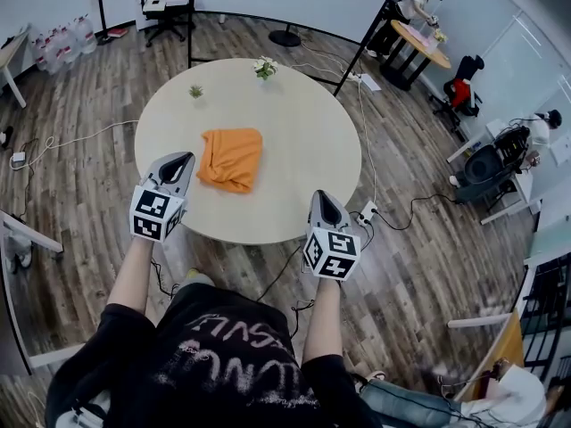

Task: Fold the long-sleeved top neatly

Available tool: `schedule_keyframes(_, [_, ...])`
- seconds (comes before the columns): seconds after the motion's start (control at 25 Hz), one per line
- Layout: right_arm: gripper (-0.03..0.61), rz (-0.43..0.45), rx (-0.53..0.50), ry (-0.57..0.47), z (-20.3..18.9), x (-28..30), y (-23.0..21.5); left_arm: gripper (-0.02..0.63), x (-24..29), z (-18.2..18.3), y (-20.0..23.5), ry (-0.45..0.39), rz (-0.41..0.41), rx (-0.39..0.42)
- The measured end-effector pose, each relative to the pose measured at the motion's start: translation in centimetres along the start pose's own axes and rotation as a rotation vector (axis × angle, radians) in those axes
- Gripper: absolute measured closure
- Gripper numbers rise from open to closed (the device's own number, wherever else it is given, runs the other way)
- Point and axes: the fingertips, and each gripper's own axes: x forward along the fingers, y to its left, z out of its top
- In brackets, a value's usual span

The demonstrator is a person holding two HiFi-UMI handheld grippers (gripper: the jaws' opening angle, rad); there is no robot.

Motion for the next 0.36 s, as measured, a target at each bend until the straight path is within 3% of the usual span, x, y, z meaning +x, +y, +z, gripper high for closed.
schedule_keyframes(0.36, [0.575,-0.017,0.017,-0.013,-0.25,0.03,-0.94,0.603,-0.03,-0.73,0.2,0.005,0.01,0.004])
